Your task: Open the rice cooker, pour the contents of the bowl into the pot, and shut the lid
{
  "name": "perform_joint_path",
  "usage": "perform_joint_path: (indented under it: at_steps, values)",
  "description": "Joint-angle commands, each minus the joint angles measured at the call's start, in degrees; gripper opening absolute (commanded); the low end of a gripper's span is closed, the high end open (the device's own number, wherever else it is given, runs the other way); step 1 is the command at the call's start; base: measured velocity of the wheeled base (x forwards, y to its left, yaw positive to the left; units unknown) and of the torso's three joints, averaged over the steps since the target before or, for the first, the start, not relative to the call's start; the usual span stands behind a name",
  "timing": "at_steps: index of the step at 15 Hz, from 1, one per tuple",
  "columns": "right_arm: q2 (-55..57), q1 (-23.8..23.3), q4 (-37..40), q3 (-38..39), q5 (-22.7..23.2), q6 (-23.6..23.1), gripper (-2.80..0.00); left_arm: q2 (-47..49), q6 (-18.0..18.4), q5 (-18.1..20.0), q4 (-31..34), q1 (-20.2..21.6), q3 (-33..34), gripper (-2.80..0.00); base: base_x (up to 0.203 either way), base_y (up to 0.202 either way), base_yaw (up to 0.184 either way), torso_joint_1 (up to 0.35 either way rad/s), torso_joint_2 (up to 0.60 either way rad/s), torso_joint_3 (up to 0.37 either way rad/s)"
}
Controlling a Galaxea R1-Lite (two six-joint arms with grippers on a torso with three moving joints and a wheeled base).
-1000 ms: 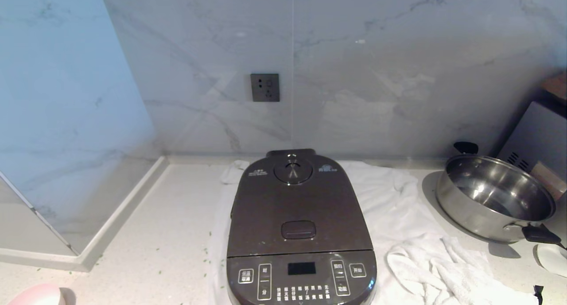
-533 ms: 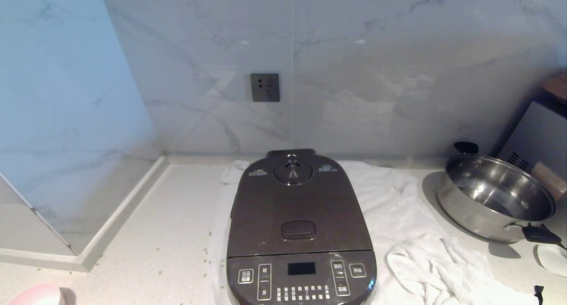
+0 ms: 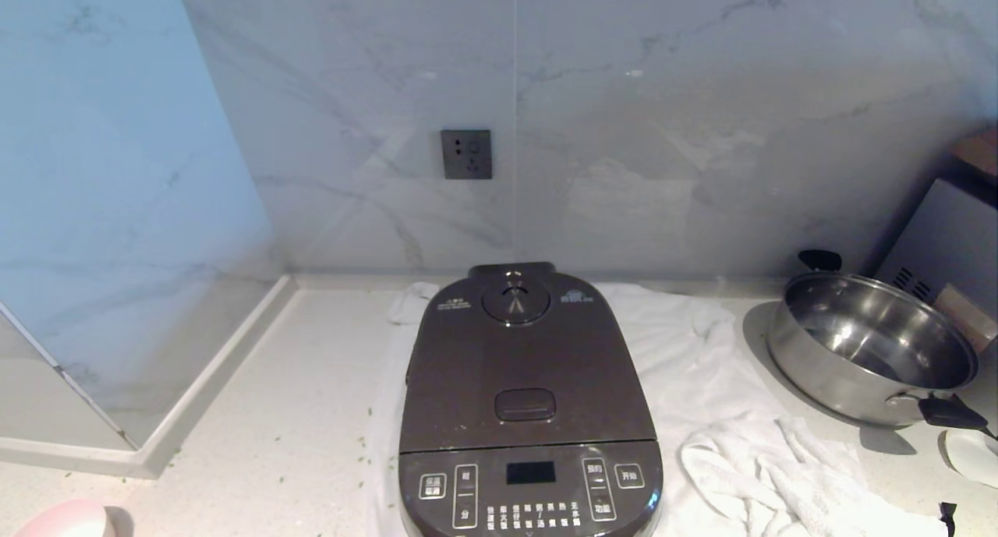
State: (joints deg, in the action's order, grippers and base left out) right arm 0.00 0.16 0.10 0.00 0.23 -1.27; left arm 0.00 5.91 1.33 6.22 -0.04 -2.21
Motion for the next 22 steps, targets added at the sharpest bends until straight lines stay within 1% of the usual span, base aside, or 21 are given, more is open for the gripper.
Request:
perform_joint_path:
  at_steps: [1, 6, 7, 9, 11, 13, 14, 15, 16, 22]
  values:
    - [0.09, 0.02, -0.01, 0.00, 0.04, -0.02, -2.80, 0.09, -0.70, -0.08, 0.02, -0.05, -0.08, -2.80, 0.000, 0.000, 0.000, 0.000, 0.00, 0.000]
    - [0.09, 0.02, -0.01, 0.00, 0.04, -0.03, -2.80, 0.09, -0.15, 0.12, 0.11, -0.05, -0.04, -2.80, 0.000, 0.000, 0.000, 0.000, 0.00, 0.000]
    - [0.09, 0.02, -0.01, 0.00, 0.04, 0.04, -2.80, 0.09, -0.78, -0.19, 0.04, -0.05, 0.01, -2.80, 0.000, 0.000, 0.000, 0.000, 0.00, 0.000]
    - [0.09, 0.02, -0.01, 0.00, 0.04, -0.05, -2.80, 0.09, -3.54, -1.25, 0.02, -0.14, -0.08, -2.80, 0.000, 0.000, 0.000, 0.000, 0.00, 0.000]
    - [0.09, 0.02, -0.01, 0.00, 0.04, -0.05, -2.80, 0.09, -3.72, -1.51, -0.06, -0.05, 0.01, -2.80, 0.000, 0.000, 0.000, 0.000, 0.00, 0.000]
    - [0.09, 0.02, -0.01, 0.00, 0.04, -0.04, -2.80, 0.09, -3.19, -1.42, 0.11, -0.05, -0.08, -2.80, 0.000, 0.000, 0.000, 0.000, 0.00, 0.000]
    - [0.09, 0.02, -0.01, 0.00, 0.04, -0.04, -2.80, 0.09, -2.33, -1.33, 0.11, -0.01, -0.04, -2.80, 0.000, 0.000, 0.000, 0.000, 0.00, 0.000]
    - [0.09, 0.02, -0.01, 0.00, 0.04, -0.05, -2.80, 0.09, 0.72, -1.10, 0.00, -0.02, 0.05, -2.80, 0.000, 0.000, 0.000, 0.000, 0.00, 0.000]
    - [0.09, 0.02, -0.01, 0.00, 0.04, 0.03, -2.80, 0.09, 1.83, -0.89, -0.06, -0.05, 0.10, -2.80, 0.000, 0.000, 0.000, 0.000, 0.00, 0.000]
    - [0.09, 0.02, -0.01, 0.00, 0.04, -0.05, -2.80, 0.09, 1.91, -0.80, -1.13, -0.05, 0.54, -2.80, 0.000, 0.000, 0.000, 0.000, 0.00, 0.000]
